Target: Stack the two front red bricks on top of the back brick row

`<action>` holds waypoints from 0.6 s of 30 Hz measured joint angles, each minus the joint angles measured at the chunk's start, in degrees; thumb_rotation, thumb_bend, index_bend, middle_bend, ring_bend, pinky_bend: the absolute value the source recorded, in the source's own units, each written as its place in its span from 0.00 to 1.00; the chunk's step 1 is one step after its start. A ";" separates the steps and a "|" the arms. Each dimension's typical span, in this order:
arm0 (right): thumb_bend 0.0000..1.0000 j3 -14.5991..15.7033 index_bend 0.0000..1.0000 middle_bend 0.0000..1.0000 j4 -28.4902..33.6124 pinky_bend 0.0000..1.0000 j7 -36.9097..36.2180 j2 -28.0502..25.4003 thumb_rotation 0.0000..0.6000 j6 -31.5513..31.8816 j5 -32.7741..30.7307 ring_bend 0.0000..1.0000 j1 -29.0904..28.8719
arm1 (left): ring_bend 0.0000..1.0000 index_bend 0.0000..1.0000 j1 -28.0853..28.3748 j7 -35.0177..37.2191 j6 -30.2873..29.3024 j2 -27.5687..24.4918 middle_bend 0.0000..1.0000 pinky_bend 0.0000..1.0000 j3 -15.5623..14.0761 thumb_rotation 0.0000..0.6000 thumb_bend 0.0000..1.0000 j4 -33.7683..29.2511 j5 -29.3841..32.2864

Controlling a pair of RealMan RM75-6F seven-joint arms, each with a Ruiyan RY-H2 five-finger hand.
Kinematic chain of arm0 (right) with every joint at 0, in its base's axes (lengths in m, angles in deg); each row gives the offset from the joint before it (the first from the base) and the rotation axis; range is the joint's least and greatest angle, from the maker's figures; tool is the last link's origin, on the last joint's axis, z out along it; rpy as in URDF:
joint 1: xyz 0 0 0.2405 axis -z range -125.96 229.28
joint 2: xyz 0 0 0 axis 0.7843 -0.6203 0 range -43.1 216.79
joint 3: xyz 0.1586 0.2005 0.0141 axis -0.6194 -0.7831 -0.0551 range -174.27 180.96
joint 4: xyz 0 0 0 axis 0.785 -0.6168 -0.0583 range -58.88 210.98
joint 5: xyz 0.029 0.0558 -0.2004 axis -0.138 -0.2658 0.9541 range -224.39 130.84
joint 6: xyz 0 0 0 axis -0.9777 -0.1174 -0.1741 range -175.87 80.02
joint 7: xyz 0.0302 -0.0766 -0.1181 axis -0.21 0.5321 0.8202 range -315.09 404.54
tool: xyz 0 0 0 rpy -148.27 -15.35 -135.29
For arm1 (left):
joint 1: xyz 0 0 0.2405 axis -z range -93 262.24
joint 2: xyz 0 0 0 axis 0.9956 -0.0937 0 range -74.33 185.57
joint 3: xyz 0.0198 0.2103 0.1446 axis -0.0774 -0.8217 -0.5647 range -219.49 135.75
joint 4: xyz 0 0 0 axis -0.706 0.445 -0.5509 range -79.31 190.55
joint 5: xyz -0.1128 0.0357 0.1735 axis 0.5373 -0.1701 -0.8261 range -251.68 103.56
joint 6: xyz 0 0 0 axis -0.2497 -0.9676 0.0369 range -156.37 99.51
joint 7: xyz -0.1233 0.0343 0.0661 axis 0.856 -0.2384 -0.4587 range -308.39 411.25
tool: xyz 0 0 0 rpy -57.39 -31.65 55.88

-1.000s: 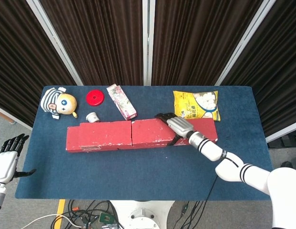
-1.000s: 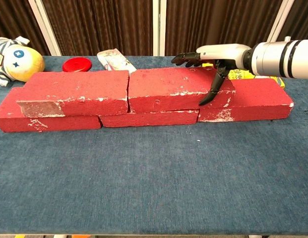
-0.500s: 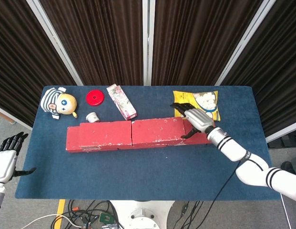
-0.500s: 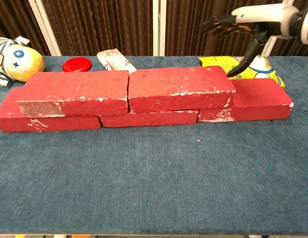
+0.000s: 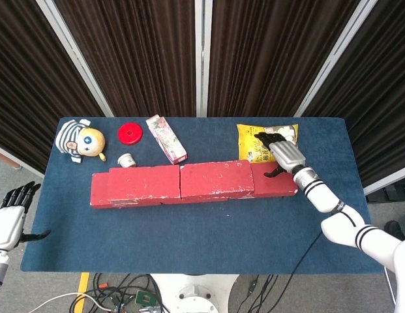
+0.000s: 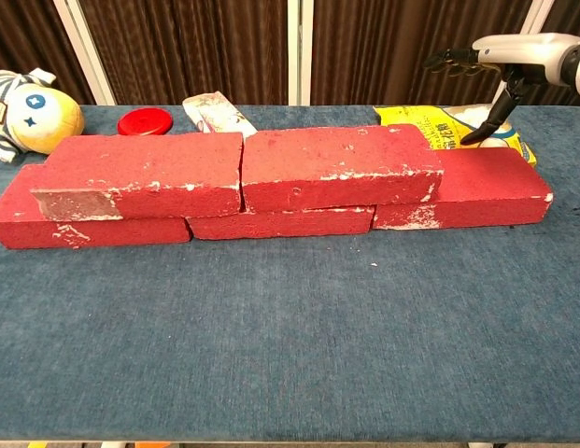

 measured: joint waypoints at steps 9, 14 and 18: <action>0.09 -0.95 0.00 0.00 -2.19 0.00 5.97 3.11 1.00 -1.69 -2.22 0.00 -0.23 | 0.00 0.00 0.00 0.64 0.35 0.44 0.00 0.00 -0.23 1.00 0.00 0.66 -0.06; 0.07 -1.56 0.00 0.00 -2.31 0.00 6.37 4.01 1.00 -2.71 -2.87 0.00 -0.34 | 0.00 0.00 -0.06 0.61 0.37 0.69 0.00 0.00 -0.32 1.00 0.00 1.09 -0.01; 0.00 -1.94 0.00 0.00 -2.42 0.00 5.88 4.87 1.00 -2.98 -2.78 0.00 -0.44 | 0.00 0.00 -0.03 0.59 0.44 0.70 0.00 0.00 -0.27 1.00 0.00 1.16 0.13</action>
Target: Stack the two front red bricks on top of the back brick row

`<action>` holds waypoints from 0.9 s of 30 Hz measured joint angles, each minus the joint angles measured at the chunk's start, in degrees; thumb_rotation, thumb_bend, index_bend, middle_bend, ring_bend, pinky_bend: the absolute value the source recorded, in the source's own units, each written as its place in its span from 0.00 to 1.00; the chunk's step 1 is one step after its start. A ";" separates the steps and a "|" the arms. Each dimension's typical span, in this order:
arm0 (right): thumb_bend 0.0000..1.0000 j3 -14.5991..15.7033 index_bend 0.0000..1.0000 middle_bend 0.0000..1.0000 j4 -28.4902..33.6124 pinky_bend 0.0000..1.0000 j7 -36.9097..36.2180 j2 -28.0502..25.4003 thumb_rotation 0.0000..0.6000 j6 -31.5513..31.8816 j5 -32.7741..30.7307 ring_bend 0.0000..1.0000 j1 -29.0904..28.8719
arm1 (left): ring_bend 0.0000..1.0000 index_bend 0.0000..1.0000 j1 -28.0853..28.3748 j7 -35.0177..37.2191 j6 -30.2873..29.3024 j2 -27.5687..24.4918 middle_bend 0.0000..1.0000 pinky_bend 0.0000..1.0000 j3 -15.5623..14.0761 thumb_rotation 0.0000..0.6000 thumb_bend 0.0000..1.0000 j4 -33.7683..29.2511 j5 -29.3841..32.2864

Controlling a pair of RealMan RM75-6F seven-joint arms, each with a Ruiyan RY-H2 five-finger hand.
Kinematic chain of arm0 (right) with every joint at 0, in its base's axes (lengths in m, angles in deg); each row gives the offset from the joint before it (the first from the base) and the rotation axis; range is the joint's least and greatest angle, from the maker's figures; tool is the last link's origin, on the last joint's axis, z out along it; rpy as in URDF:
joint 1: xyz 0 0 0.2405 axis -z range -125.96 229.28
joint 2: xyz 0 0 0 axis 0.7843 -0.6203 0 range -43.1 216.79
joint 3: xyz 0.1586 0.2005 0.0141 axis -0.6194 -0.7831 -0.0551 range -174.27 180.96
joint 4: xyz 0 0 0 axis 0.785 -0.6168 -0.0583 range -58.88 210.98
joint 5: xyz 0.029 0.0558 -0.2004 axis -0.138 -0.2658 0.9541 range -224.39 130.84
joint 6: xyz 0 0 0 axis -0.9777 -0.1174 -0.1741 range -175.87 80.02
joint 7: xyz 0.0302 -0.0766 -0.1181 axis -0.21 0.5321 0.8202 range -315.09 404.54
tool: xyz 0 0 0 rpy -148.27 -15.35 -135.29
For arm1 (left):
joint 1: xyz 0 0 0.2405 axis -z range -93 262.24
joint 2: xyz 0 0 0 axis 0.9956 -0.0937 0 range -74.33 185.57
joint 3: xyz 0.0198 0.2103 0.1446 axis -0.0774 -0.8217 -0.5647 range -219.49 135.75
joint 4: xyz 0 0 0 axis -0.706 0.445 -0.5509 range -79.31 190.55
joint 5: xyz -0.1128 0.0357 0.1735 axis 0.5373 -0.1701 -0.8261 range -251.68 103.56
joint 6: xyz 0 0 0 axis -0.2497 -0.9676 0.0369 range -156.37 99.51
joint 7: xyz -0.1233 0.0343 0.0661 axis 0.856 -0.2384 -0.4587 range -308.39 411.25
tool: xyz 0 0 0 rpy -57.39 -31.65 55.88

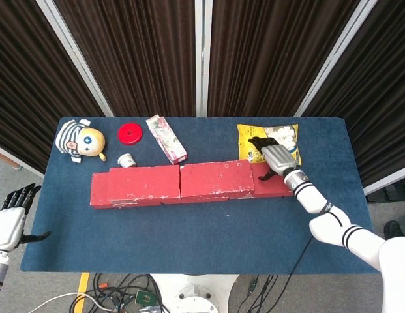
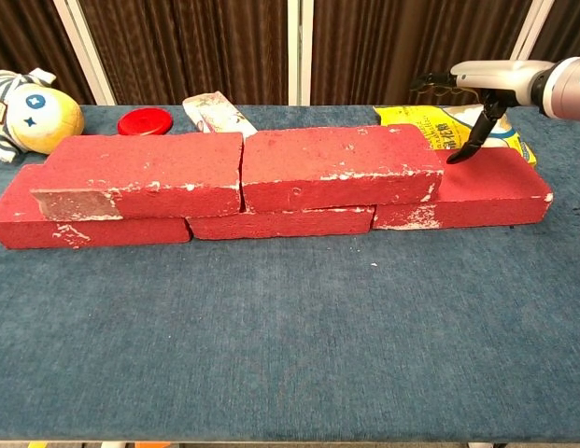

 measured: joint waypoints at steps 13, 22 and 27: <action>0.00 -1.12 0.00 0.00 -1.01 0.00 -0.58 2.05 1.00 -0.65 0.37 0.00 -0.55 | 0.00 0.00 0.03 0.58 0.46 0.01 0.00 0.00 0.02 1.00 0.00 0.33 0.34; 0.00 -1.59 0.00 0.00 -1.66 0.00 -0.87 3.23 1.00 -1.27 0.48 0.00 -0.99 | 0.00 0.00 0.06 1.05 0.66 -0.07 0.00 0.00 0.04 1.00 0.00 0.72 0.42; 0.00 -1.72 0.00 0.00 -1.72 0.00 -0.97 3.40 1.00 -1.44 0.65 0.00 -1.07 | 0.00 0.00 -0.02 1.21 0.55 -0.10 0.00 0.00 0.03 1.00 0.00 0.78 0.36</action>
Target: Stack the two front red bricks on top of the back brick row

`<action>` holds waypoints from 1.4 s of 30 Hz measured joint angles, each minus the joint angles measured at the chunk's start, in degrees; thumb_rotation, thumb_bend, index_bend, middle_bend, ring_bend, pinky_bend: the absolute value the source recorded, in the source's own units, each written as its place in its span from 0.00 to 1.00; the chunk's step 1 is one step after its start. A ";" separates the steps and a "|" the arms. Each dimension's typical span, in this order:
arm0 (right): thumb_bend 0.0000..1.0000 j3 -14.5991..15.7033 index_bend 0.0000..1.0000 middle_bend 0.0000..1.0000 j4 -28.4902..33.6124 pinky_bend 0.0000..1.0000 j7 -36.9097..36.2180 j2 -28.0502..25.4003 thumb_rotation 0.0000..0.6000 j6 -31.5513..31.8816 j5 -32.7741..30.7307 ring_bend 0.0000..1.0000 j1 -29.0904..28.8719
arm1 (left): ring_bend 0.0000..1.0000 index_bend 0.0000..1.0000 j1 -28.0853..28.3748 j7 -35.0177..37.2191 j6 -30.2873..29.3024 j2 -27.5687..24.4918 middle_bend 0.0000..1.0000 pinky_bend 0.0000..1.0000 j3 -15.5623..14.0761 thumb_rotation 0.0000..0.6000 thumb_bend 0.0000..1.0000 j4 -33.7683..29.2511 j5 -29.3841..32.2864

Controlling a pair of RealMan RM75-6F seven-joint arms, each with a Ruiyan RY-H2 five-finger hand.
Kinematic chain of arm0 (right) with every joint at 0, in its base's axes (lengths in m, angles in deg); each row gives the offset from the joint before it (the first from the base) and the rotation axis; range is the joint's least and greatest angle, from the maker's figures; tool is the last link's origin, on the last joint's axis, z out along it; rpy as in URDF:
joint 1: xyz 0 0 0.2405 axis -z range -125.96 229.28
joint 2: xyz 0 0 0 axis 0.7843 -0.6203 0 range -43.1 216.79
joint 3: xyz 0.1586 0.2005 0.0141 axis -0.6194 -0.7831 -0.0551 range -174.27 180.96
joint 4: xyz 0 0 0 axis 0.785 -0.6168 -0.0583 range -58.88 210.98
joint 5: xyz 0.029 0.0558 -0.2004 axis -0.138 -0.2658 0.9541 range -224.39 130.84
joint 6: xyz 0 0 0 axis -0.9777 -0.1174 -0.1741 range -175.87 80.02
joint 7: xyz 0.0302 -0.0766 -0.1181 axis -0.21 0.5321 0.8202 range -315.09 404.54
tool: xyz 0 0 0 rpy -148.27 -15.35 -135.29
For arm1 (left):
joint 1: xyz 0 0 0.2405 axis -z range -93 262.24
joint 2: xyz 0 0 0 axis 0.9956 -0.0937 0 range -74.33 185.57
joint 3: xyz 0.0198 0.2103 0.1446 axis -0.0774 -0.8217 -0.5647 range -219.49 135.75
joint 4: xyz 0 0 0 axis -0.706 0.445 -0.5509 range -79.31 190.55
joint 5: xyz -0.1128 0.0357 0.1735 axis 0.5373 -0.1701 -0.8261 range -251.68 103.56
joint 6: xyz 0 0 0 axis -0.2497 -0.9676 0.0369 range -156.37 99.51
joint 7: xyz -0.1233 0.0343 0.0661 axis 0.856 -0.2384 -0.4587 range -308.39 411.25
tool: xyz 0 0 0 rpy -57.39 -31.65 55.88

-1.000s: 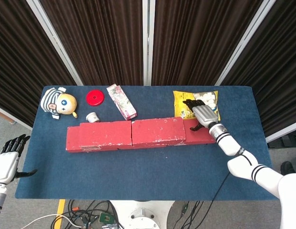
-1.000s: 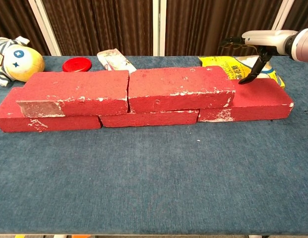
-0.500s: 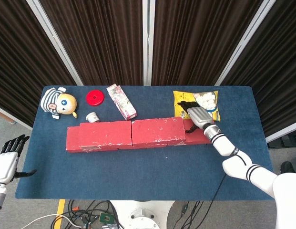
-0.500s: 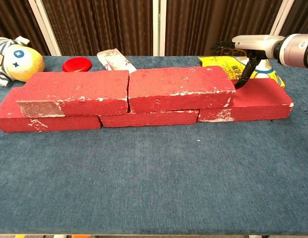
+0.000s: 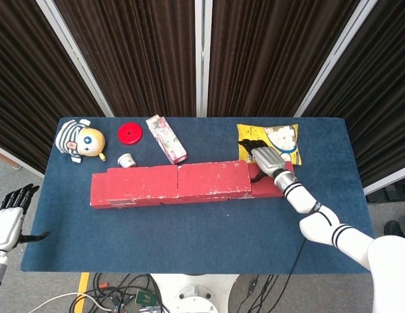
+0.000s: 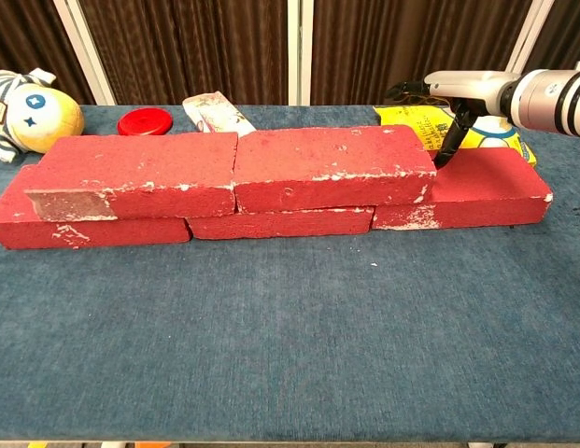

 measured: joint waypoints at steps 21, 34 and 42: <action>0.01 1.56 0.00 0.00 14.26 0.00 5.76 -12.68 1.00 7.48 2.29 0.00 5.05 | 0.00 0.00 -0.30 -1.42 -3.15 1.33 0.00 0.00 0.53 1.00 0.00 0.73 -1.77; 0.01 9.93 0.00 0.00 37.46 0.00 24.95 -26.46 1.00 31.77 8.96 0.00 22.81 | 0.00 0.00 -1.44 -5.65 -9.32 4.20 0.00 0.00 0.92 1.00 0.00 3.02 -5.43; 0.00 13.73 0.00 0.00 34.37 0.00 26.97 -23.90 1.00 46.69 13.59 0.00 34.46 | 0.00 0.00 -2.90 -5.66 -11.97 4.25 0.00 0.00 0.16 1.00 0.00 5.01 -7.20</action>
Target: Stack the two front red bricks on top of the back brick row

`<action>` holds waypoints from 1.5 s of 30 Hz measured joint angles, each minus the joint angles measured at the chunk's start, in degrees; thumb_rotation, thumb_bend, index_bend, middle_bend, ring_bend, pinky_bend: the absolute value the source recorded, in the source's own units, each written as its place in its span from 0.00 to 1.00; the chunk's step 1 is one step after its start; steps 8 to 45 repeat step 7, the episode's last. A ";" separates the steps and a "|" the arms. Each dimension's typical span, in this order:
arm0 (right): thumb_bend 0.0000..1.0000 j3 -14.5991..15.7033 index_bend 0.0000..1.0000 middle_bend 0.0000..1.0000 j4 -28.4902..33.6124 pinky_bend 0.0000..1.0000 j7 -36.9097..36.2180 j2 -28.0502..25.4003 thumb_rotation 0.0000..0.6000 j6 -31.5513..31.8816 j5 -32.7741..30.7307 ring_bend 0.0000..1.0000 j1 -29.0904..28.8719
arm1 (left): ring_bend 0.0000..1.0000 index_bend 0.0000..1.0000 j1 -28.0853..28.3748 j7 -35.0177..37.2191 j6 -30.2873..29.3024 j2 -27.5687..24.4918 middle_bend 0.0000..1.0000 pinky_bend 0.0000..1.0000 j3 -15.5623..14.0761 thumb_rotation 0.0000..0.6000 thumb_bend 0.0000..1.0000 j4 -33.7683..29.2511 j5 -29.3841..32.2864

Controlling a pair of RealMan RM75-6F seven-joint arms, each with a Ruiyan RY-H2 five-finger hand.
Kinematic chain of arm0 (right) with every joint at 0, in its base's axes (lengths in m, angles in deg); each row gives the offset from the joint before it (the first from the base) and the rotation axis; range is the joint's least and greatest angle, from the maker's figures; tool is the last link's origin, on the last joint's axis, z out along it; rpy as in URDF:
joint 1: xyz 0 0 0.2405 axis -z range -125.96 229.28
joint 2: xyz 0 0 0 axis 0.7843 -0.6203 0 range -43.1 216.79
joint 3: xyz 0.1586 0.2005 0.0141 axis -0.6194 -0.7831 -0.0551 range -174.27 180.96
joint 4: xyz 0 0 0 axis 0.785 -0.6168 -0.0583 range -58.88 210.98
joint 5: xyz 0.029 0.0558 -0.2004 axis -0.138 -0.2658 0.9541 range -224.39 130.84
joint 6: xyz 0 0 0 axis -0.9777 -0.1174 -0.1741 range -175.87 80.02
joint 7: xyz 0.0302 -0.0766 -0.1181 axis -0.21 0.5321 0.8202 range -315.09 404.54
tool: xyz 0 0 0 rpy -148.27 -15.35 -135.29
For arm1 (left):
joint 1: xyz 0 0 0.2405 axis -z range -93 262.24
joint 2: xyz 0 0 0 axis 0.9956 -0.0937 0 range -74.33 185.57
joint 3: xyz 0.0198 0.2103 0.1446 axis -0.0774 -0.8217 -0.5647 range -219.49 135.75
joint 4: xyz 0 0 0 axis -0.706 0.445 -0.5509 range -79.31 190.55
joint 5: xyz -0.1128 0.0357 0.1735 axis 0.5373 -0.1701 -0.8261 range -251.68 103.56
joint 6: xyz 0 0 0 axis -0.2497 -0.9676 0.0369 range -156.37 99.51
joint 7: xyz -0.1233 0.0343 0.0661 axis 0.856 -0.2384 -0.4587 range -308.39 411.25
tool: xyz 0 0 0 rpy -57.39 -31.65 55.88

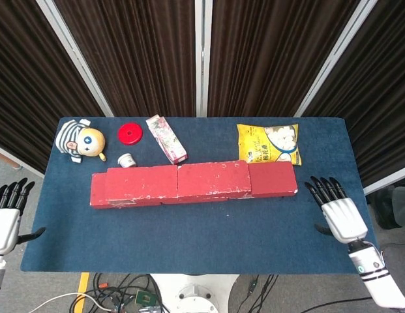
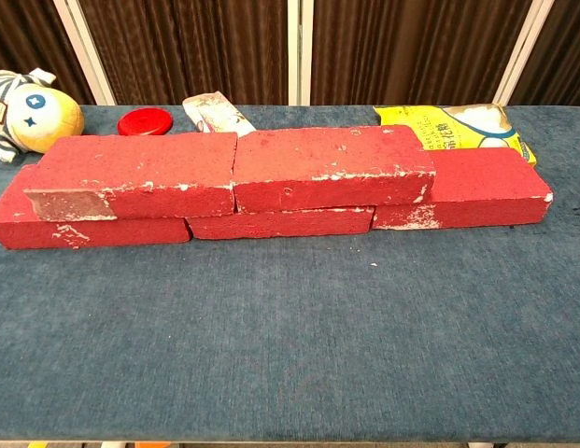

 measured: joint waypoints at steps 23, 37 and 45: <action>0.00 0.96 0.00 0.00 -7.78 0.00 -2.36 4.78 1.00 9.26 0.98 0.00 8.78 | 0.00 0.00 -0.87 -1.43 0.45 -0.81 0.00 0.00 -1.20 1.00 0.00 0.08 -0.29; 0.00 0.96 0.00 0.00 -7.78 0.00 -2.36 4.78 1.00 9.26 0.98 0.00 8.78 | 0.00 0.00 -0.87 -1.43 0.45 -0.81 0.00 0.00 -1.20 1.00 0.00 0.08 -0.29; 0.00 0.96 0.00 0.00 -7.78 0.00 -2.36 4.78 1.00 9.26 0.98 0.00 8.78 | 0.00 0.00 -0.87 -1.43 0.45 -0.81 0.00 0.00 -1.20 1.00 0.00 0.08 -0.29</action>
